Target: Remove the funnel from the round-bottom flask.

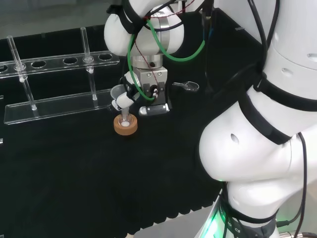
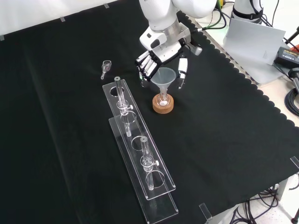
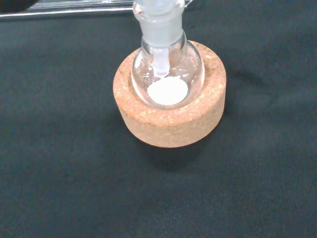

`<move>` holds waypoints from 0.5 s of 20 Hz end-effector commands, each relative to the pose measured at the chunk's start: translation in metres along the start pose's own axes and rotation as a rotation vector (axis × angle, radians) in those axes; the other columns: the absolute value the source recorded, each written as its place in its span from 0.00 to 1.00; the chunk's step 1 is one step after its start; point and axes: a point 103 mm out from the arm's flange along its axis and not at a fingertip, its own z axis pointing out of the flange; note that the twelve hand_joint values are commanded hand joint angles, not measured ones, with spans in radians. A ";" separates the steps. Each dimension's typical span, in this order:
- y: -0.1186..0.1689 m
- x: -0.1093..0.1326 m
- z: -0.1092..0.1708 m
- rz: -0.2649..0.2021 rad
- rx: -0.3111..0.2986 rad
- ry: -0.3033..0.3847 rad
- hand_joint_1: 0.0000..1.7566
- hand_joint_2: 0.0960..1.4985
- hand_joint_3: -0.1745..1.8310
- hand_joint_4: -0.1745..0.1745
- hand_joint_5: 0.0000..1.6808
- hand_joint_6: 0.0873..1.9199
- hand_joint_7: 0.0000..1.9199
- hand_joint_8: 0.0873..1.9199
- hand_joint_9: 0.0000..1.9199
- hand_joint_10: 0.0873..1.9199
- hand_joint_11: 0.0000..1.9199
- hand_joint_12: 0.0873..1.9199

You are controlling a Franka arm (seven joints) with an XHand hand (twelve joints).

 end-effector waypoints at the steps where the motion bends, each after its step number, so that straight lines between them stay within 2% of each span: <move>1: -0.003 0.002 0.003 0.013 -0.040 -0.010 0.37 0.45 0.12 0.55 0.31 0.00 0.30 0.23 0.20 0.33 0.00 0.75; 10: -0.003 0.004 -0.003 0.009 -0.100 -0.027 0.42 0.45 0.15 0.60 0.39 0.00 0.40 0.22 0.27 0.28 0.00 0.77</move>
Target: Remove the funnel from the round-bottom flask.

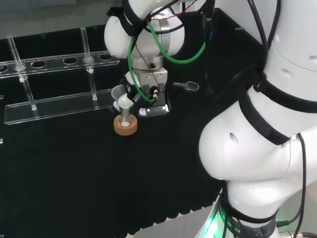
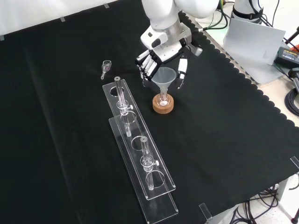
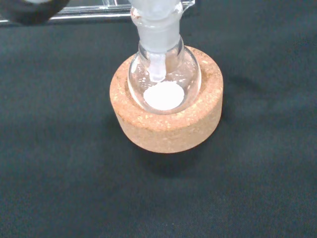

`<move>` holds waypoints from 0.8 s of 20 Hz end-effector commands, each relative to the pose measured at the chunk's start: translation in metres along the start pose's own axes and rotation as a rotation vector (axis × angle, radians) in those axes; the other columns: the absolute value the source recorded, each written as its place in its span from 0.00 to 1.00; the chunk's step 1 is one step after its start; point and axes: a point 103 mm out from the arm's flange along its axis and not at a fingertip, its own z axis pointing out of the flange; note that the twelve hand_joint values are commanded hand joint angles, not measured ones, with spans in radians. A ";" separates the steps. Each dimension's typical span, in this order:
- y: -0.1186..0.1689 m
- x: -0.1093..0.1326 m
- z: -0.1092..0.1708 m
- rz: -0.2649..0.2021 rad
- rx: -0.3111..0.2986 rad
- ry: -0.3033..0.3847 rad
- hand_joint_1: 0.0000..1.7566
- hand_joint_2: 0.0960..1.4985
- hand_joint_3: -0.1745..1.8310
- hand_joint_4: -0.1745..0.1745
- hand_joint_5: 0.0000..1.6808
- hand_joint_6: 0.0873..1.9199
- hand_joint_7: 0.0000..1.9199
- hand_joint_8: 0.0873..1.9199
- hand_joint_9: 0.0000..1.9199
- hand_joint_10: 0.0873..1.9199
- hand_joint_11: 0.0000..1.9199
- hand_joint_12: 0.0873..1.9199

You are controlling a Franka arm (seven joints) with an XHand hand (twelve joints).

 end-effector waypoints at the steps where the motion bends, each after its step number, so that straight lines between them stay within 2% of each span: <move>1: -0.001 0.003 -0.006 -0.003 -0.076 -0.024 0.43 0.45 0.15 0.61 0.41 0.00 0.42 0.22 0.27 0.28 0.00 0.78; 5: 0.001 0.009 -0.013 -0.034 -0.097 -0.053 0.45 0.44 0.18 0.67 0.46 0.05 0.50 0.21 0.33 0.23 0.00 0.81; 10: 0.003 0.013 -0.023 -0.052 -0.133 -0.084 0.47 0.39 0.26 0.78 0.47 0.24 0.56 0.22 0.39 0.17 0.00 0.82; 13: 0.003 0.015 -0.029 -0.071 -0.132 -0.108 0.48 0.38 0.27 0.90 0.51 0.27 0.58 0.23 0.41 0.17 0.00 0.83; 16: 0.002 0.017 -0.034 -0.103 -0.121 -0.143 0.48 0.38 0.28 0.95 0.53 0.28 0.59 0.23 0.42 0.17 0.00 0.83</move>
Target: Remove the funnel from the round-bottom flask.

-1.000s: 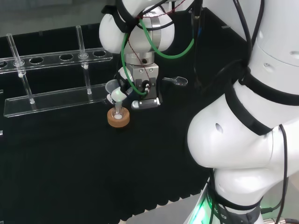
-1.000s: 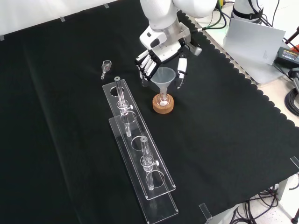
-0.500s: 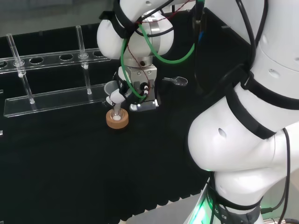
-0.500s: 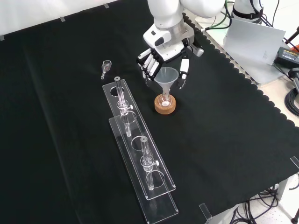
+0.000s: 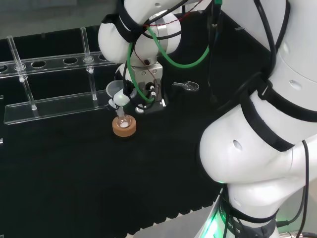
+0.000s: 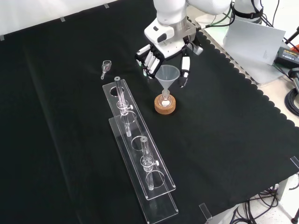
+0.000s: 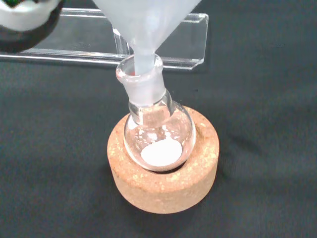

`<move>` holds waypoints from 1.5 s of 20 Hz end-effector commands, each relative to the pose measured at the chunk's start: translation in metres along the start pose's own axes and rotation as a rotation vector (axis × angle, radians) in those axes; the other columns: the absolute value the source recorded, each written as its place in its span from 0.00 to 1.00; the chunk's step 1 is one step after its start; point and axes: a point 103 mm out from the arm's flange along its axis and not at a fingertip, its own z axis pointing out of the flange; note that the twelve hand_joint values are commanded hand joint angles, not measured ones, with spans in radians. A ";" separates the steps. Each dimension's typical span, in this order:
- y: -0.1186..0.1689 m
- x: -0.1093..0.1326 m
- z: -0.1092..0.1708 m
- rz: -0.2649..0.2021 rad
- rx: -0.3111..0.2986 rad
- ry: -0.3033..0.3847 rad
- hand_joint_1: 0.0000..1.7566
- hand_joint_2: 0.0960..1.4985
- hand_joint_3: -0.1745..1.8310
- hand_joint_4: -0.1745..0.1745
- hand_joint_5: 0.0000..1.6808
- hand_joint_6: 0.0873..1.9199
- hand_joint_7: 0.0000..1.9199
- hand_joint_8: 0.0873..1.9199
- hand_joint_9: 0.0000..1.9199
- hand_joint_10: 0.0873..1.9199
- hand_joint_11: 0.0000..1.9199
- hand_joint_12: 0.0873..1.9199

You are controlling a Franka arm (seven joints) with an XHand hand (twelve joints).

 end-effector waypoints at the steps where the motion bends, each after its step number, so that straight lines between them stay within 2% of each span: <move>1: 0.000 0.004 -0.013 -0.051 0.004 -0.054 0.48 0.38 0.28 0.95 0.53 0.29 0.60 0.23 0.42 0.17 0.00 0.83; 18: -0.007 0.000 -0.062 -0.087 -0.040 -0.099 0.48 0.35 0.31 1.00 0.56 0.29 0.61 0.23 0.43 0.16 0.00 0.82; 30: -0.013 -0.004 -0.121 -0.130 -0.088 -0.149 0.48 0.35 0.32 1.00 0.58 0.29 0.63 0.22 0.44 0.15 0.00 0.82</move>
